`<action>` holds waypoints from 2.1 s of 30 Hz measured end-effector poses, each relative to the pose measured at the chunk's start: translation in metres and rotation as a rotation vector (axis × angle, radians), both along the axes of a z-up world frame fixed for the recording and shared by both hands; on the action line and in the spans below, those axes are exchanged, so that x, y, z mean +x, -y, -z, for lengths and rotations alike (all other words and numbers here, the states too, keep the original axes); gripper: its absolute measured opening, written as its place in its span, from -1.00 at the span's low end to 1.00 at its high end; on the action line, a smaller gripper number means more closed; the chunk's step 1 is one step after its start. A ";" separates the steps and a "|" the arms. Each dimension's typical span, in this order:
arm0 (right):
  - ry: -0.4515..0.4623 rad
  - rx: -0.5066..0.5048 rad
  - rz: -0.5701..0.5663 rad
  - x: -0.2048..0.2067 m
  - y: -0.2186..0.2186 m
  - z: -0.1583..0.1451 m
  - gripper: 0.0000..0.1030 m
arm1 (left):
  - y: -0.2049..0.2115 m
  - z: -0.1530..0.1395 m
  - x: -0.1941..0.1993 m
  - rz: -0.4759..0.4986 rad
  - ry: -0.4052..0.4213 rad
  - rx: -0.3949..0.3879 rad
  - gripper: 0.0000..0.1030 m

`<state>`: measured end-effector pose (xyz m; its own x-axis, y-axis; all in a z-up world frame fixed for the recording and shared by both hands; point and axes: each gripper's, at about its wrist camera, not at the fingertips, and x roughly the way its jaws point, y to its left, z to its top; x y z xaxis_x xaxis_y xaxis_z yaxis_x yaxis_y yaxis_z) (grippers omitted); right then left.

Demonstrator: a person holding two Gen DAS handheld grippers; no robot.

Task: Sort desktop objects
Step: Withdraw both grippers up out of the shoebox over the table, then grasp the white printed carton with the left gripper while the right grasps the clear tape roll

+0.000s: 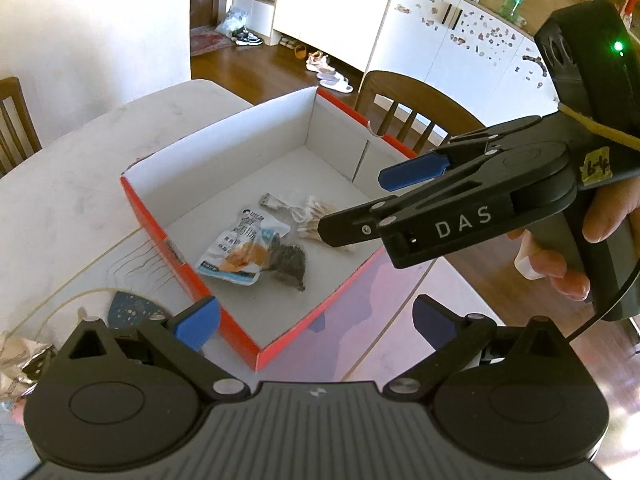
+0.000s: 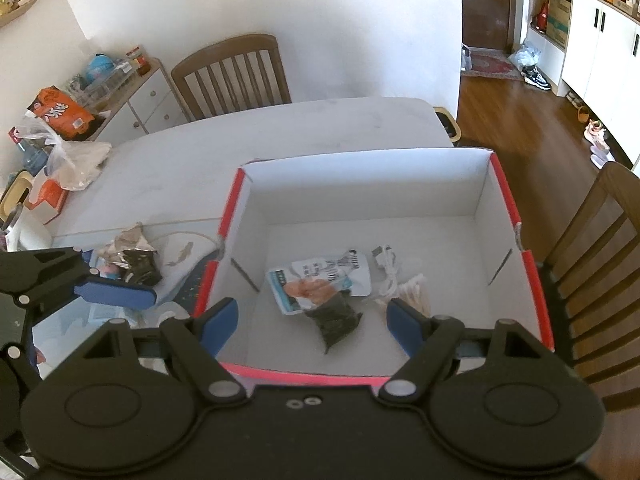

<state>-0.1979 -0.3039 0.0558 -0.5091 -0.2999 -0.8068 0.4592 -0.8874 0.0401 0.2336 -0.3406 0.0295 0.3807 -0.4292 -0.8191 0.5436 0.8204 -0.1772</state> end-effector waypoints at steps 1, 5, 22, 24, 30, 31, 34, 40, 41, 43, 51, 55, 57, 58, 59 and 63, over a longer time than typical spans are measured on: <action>-0.002 0.000 0.000 0.003 0.002 0.000 0.59 | -0.002 -0.001 -0.004 0.007 0.010 0.006 0.99; -0.012 -0.016 -0.004 0.017 0.013 -0.004 0.59 | -0.015 -0.004 -0.016 0.012 0.019 -0.007 1.00; -0.049 -0.033 -0.019 0.067 0.082 -0.001 0.59 | -0.098 -0.013 -0.062 -0.061 -0.012 -0.111 1.00; -0.053 -0.031 -0.012 0.072 0.089 0.001 0.59 | -0.109 -0.015 -0.068 -0.073 0.003 -0.108 1.00; -0.069 -0.018 -0.021 0.085 0.116 0.007 0.59 | -0.142 -0.016 -0.085 -0.109 0.034 -0.092 1.00; -0.074 -0.014 -0.022 0.087 0.122 0.009 0.59 | -0.148 -0.015 -0.087 -0.120 0.035 -0.093 0.99; -0.083 -0.002 -0.039 0.092 0.135 0.015 0.59 | -0.166 -0.012 -0.091 -0.148 0.043 -0.091 1.00; -0.089 0.030 -0.057 0.095 0.157 0.031 0.59 | -0.195 -0.001 -0.093 -0.195 0.050 -0.076 0.99; -0.091 0.038 -0.058 0.095 0.161 0.034 0.59 | -0.199 0.002 -0.093 -0.200 0.051 -0.074 0.99; -0.095 0.052 -0.047 0.094 0.166 0.040 0.59 | -0.206 0.007 -0.093 -0.211 0.053 -0.070 0.99; -0.095 0.087 -0.028 0.083 0.180 0.065 0.59 | -0.230 0.028 -0.087 -0.227 0.051 -0.064 0.99; -0.089 0.102 -0.008 0.074 0.183 0.078 0.59 | -0.238 0.036 -0.081 -0.225 0.055 -0.067 0.99; -0.084 0.111 0.004 0.069 0.185 0.084 0.59 | -0.240 0.041 -0.078 -0.217 0.061 -0.060 0.99; -0.079 0.119 0.008 0.066 0.185 0.088 0.59 | -0.242 0.044 -0.077 -0.211 0.066 -0.059 0.99; -0.074 0.127 0.009 0.064 0.186 0.091 0.59 | -0.243 0.047 -0.076 -0.207 0.071 -0.055 0.99; -0.060 0.156 0.021 0.053 0.186 0.105 0.59 | -0.246 0.062 -0.070 -0.180 0.088 -0.038 0.99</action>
